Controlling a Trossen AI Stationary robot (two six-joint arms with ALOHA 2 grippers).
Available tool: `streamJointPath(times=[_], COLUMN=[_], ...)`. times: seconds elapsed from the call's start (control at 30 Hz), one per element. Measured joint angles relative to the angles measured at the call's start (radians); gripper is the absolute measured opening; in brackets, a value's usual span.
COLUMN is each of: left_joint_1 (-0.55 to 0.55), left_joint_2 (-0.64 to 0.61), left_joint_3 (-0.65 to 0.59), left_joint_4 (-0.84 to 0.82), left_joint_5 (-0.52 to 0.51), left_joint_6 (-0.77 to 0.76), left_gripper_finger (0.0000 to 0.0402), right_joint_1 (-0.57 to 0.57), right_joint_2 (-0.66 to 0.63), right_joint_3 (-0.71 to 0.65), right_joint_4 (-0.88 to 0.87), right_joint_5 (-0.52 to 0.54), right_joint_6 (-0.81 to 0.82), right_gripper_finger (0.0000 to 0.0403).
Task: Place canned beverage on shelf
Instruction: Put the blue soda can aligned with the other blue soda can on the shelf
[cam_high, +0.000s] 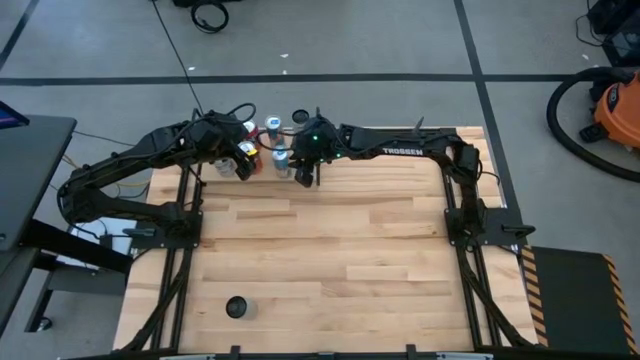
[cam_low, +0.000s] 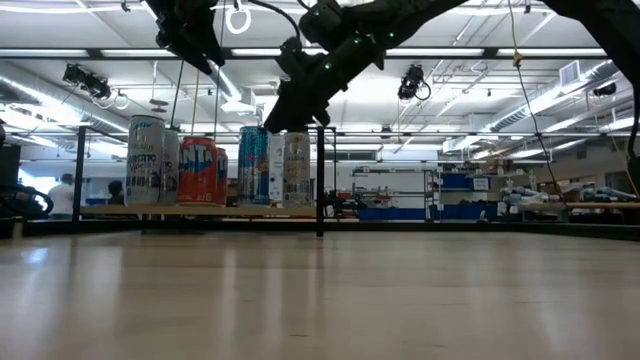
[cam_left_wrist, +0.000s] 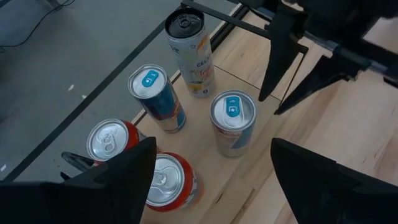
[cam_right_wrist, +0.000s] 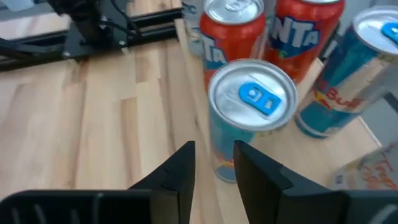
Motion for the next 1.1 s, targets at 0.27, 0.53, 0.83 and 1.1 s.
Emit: streamJointPath(times=[0.27, 0.53, 0.83, 1.1], left_joint_1=[0.0, 0.0, 0.0, 0.0], left_joint_2=[0.0, 0.0, 0.0, 0.0], left_joint_3=[0.0, 0.0, 0.0, 0.0], left_joint_4=[0.001, 0.001, 0.002, 0.002], left_joint_5=[0.0, 0.0, 0.0, 0.0], left_joint_6=[0.0, 0.001, 0.001, 0.002], left_gripper_finger=[0.0315, 0.0315, 0.0315, 0.0315], right_joint_1=[0.003, -0.003, -0.012, -0.007], right_joint_2=[0.001, 0.001, 0.001, 0.001], right_joint_3=[-0.057, -0.086, -0.136, -0.137], right_joint_4=[0.07, 0.165, 0.254, 0.266], right_joint_5=[0.064, 0.064, 0.064, 0.063], right_joint_6=[0.002, 0.012, 0.036, 0.061], right_gripper_finger=[0.0117, 0.0116, 0.0116, 0.0116])
